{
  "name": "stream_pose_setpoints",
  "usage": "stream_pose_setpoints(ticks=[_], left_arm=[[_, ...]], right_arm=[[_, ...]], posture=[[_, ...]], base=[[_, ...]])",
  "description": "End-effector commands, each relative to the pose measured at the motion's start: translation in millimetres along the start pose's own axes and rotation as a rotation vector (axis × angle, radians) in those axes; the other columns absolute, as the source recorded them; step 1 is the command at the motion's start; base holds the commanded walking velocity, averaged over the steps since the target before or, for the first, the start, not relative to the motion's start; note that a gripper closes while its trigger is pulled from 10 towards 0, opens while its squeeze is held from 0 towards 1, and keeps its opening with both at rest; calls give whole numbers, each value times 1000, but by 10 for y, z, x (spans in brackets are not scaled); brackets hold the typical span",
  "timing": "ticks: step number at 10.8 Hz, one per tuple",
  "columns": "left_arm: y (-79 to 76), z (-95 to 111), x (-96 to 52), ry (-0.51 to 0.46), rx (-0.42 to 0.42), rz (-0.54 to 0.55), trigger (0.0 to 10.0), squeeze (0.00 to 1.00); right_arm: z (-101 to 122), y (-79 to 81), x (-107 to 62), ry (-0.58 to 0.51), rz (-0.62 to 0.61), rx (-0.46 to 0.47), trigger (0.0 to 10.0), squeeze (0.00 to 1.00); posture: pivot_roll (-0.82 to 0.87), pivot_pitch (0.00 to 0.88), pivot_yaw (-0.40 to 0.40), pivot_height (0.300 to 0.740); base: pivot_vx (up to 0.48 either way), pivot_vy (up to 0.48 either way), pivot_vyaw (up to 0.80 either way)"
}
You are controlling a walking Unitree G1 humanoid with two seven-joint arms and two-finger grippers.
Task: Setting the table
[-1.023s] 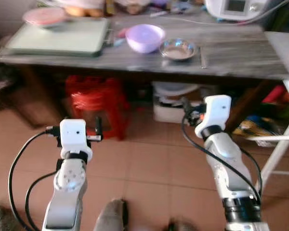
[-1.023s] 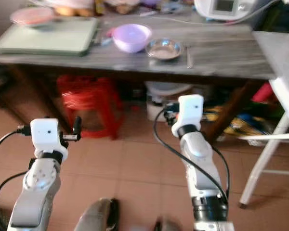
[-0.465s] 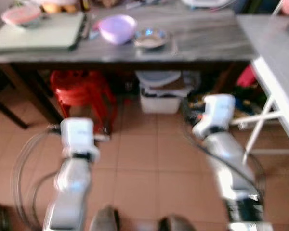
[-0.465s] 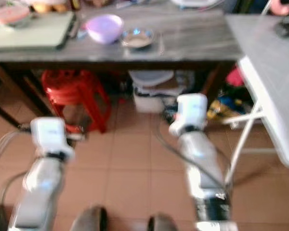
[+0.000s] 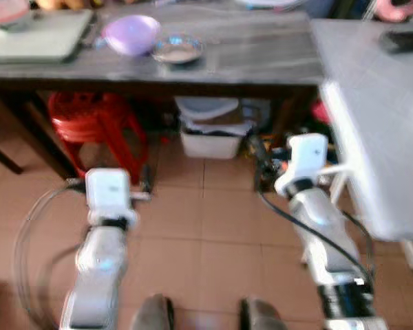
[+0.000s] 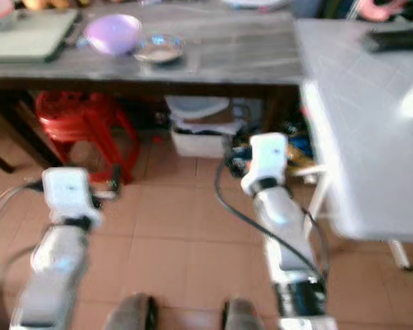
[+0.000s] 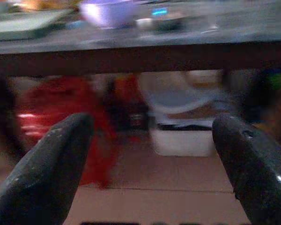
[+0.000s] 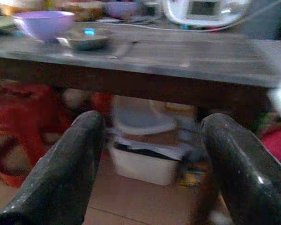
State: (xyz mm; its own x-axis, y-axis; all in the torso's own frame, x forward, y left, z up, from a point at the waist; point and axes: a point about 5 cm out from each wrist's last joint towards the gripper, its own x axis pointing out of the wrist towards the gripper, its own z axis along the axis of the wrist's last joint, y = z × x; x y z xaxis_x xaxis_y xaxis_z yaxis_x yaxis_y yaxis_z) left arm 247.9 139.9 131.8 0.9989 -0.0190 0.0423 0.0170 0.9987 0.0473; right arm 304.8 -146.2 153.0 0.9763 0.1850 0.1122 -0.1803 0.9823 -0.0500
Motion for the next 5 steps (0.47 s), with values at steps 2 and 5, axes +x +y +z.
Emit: stream_pose_setpoints(ticks=[2, 5], left_arm=[[68, -1, -30, 2, 13, 5, 10000, 0], [63, 11, -27, -1, 10, 0, 10000, 0]], right_arm=[[67, -16, 6, -37, -15, -4, 10000, 0], [66, -10, 21, -40, -25, -20, 10000, 0]], posture=[[18, 161, 20, 740], [22, 164, 18, 740]], base=[[0, -472, 0], [0, -469, 0]])
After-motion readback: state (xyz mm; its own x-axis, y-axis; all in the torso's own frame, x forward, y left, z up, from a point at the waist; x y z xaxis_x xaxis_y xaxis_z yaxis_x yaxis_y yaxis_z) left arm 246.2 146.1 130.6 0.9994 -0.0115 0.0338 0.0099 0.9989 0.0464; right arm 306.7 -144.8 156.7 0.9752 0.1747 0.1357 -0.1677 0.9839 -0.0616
